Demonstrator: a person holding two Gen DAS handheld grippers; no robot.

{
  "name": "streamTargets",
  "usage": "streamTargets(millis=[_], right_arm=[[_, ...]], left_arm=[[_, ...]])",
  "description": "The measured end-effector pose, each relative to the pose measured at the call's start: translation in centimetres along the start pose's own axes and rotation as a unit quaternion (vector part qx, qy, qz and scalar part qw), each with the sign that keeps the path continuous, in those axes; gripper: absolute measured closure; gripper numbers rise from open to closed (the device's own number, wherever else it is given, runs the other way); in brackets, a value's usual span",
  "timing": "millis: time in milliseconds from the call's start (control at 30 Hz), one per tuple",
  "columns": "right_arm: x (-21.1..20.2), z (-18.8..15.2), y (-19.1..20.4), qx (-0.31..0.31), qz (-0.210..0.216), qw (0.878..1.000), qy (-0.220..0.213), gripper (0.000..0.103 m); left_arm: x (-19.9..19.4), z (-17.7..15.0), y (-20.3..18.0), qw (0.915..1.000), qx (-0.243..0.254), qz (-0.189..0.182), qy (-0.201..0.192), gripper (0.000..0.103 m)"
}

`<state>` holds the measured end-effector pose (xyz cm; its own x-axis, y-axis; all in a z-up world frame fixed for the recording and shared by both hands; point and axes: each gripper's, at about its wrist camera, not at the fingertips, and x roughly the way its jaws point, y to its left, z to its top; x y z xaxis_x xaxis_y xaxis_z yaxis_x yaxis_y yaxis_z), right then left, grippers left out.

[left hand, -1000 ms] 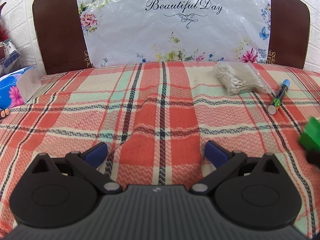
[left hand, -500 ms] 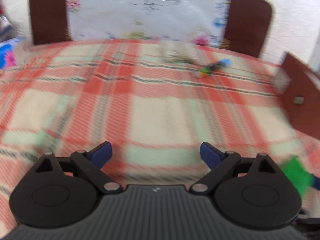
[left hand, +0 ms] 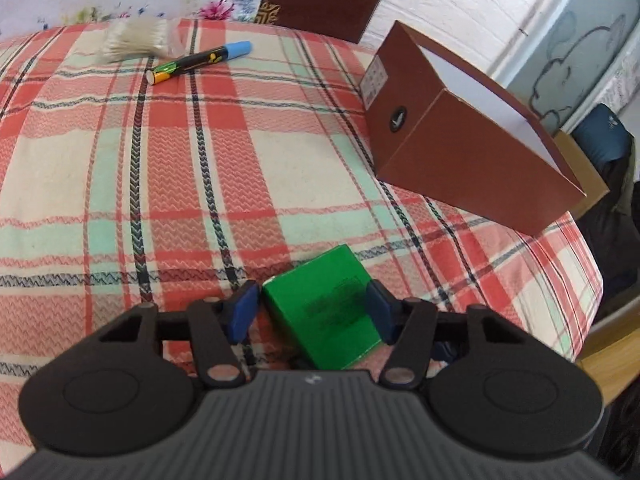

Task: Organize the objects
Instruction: 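Grasp the green printed box with the left gripper, then carry the green box in the left gripper into the brown box, release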

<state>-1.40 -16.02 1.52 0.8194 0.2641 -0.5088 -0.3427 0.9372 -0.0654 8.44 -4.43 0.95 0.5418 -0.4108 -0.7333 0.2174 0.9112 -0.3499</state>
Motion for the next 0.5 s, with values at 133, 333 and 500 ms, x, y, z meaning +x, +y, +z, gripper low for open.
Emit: streamTargets(millis=[133,333,500], right_arm=[[-1.9,1.4,-1.1,-0.013,-0.045,0.996,-0.079,0.046],[-2.4,5.1,-6.2,0.006,-0.115,0.981,-0.157,0.046],[-0.8,6.6,-11.3,0.042,-0.156,0.973,-0.164,0.045]], left_arm=[[-2.3,2.3,-2.6,0.9985,0.034,-0.015,-0.040,0.048],[-3.5,7.5,-8.8,0.9866,0.117,-0.038,-0.107,0.048],[-0.3,10.7,-12.9,0.9820,0.147,-0.052,-0.107,0.048]])
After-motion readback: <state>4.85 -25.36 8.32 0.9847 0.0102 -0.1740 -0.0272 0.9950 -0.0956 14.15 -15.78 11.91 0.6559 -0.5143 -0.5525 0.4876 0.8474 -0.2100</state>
